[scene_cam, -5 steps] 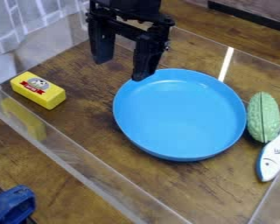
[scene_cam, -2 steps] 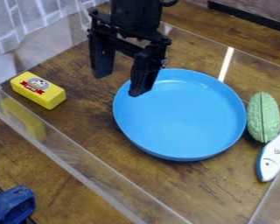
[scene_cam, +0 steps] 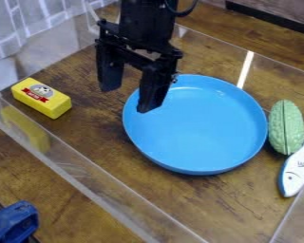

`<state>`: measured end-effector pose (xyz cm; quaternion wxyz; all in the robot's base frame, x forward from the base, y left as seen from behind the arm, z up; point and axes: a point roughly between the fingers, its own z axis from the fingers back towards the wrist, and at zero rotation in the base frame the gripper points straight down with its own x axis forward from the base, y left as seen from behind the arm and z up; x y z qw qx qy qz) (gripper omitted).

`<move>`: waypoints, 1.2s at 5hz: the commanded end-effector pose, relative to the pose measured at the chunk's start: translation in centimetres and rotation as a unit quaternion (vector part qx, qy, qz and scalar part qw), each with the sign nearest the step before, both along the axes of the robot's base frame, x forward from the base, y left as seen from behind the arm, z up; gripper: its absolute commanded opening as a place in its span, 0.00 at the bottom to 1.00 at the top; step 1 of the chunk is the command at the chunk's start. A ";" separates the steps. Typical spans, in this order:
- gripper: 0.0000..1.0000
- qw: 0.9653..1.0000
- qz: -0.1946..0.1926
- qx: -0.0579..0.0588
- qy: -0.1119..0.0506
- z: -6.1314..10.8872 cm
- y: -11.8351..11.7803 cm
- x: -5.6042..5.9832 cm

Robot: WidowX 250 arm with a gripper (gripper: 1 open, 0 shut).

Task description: Put the yellow brick in the blue tray

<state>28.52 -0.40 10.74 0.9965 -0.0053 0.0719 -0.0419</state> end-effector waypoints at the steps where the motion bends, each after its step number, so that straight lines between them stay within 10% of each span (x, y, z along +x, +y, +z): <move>1: 1.00 1.000 0.011 -0.002 -0.012 0.5 1.2 0.1; 6: 1.00 1.000 -0.025 -0.008 -0.001 -0.6 2.8 -0.6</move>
